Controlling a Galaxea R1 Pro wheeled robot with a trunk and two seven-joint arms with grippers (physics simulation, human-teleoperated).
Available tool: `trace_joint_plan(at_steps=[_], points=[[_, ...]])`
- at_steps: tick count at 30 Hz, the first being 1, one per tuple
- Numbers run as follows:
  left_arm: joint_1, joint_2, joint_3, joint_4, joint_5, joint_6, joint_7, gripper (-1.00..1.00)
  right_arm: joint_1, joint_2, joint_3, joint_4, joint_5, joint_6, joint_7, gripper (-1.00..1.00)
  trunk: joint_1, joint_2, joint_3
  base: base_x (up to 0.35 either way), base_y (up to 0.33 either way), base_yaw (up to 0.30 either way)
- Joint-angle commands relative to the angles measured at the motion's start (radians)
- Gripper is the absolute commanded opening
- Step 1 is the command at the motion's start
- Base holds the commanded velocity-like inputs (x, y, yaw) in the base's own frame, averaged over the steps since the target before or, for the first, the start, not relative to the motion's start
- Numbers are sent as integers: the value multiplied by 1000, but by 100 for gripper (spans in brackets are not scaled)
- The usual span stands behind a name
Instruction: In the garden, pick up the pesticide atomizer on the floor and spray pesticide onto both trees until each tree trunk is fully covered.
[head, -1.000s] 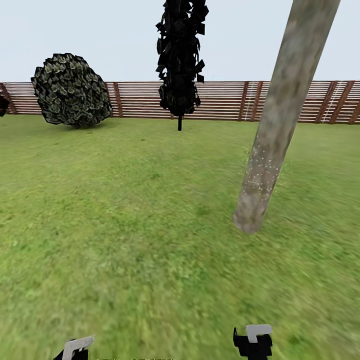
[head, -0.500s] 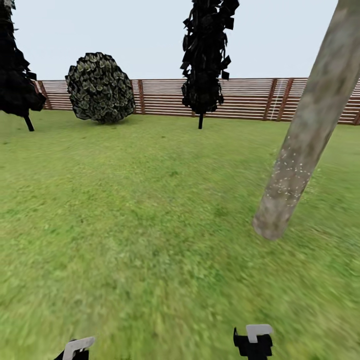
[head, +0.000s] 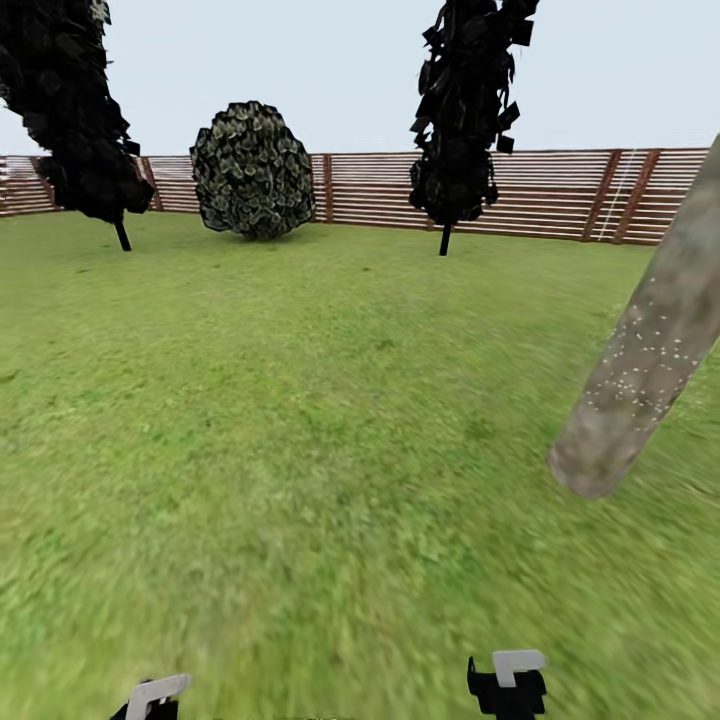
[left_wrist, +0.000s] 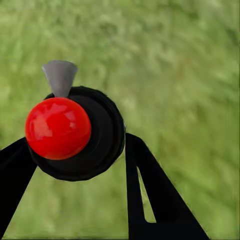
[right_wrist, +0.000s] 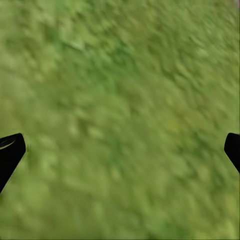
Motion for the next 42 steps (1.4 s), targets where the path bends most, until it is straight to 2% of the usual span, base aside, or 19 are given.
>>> trace_joint_plan(at_steps=[1,42], points=[[-1,0,4,1,-10,-4,6,-100,0,0,9,1,-10,-4,-2,100,0,0,-2,0,0,272],[-1,-1,4,6,-11,-4,6,-100,0,2,10,1,-10,-3,-2,100,0,0,-35,0,0,272]])
